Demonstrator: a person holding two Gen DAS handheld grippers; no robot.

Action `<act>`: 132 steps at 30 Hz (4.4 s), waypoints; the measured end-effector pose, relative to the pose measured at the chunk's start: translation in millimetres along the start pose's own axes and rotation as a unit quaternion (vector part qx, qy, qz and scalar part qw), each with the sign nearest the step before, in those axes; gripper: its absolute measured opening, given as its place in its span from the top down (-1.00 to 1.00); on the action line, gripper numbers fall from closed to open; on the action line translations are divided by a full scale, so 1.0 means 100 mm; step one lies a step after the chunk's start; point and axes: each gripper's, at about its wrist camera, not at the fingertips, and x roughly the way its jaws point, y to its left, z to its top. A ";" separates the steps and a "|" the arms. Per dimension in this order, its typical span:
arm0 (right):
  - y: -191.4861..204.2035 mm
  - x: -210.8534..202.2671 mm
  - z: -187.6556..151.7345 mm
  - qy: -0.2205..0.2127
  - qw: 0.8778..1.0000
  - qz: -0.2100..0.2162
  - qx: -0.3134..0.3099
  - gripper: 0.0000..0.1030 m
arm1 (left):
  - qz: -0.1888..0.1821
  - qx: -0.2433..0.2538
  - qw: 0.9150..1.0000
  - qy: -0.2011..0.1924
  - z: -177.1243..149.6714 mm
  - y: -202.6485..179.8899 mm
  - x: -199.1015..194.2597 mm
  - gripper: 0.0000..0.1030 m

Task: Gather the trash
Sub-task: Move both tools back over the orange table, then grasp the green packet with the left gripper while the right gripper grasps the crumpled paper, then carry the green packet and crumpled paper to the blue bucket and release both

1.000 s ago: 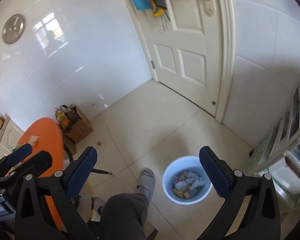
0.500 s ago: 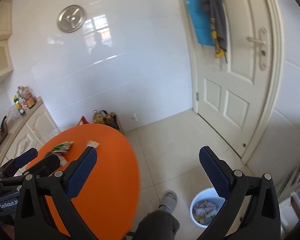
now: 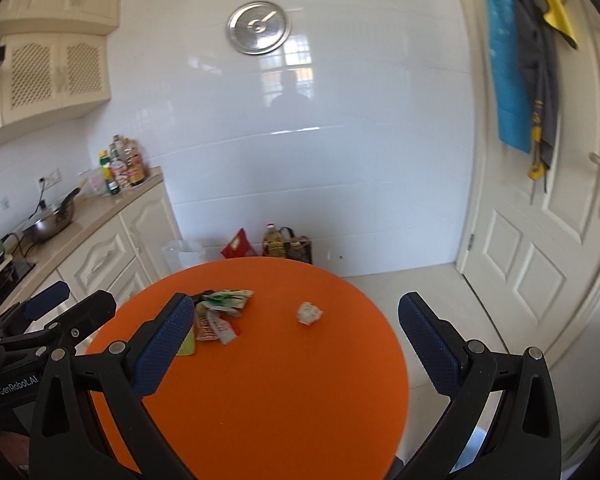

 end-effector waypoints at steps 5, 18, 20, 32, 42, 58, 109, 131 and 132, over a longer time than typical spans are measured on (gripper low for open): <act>0.32 0.10 0.03 -0.001 0.999 0.019 -0.028 -1.00 | 0.026 -0.017 1.000 -0.003 -0.18 0.15 -0.13 -0.99; 0.51 0.48 0.07 0.017 0.999 0.023 -0.043 -1.00 | 0.036 -0.030 0.999 0.018 -0.11 0.37 0.13 -0.99; 0.48 0.58 0.06 0.024 0.999 0.016 -0.044 -1.00 | 0.039 -0.031 0.998 0.030 -0.09 0.41 0.31 -0.99; 0.09 1.58 -0.17 0.118 0.993 -0.018 -0.018 -1.00 | 0.050 -0.029 0.990 0.129 0.08 0.58 1.76 -0.99; -0.06 2.39 -0.49 0.190 0.982 -0.015 -0.001 -0.74 | 0.071 -0.016 0.976 0.205 0.18 0.41 3.08 -0.96; -0.25 2.93 -0.72 0.220 0.975 -0.035 0.009 0.36 | 0.084 0.008 0.972 0.222 0.27 0.14 4.28 -0.21; -1.42 -0.36 -0.57 0.038 0.993 -0.051 0.095 0.49 | -0.185 0.097 0.976 0.058 0.31 -1.57 2.36 0.65; -3.68 -0.37 -2.01 0.155 0.926 -0.193 0.285 0.49 | -0.329 0.216 0.864 0.315 -0.53 -3.11 3.80 0.65; -3.76 -0.32 -2.08 0.163 0.922 -0.192 0.294 0.49 | -0.329 0.219 0.858 0.327 -0.60 -3.13 3.86 0.65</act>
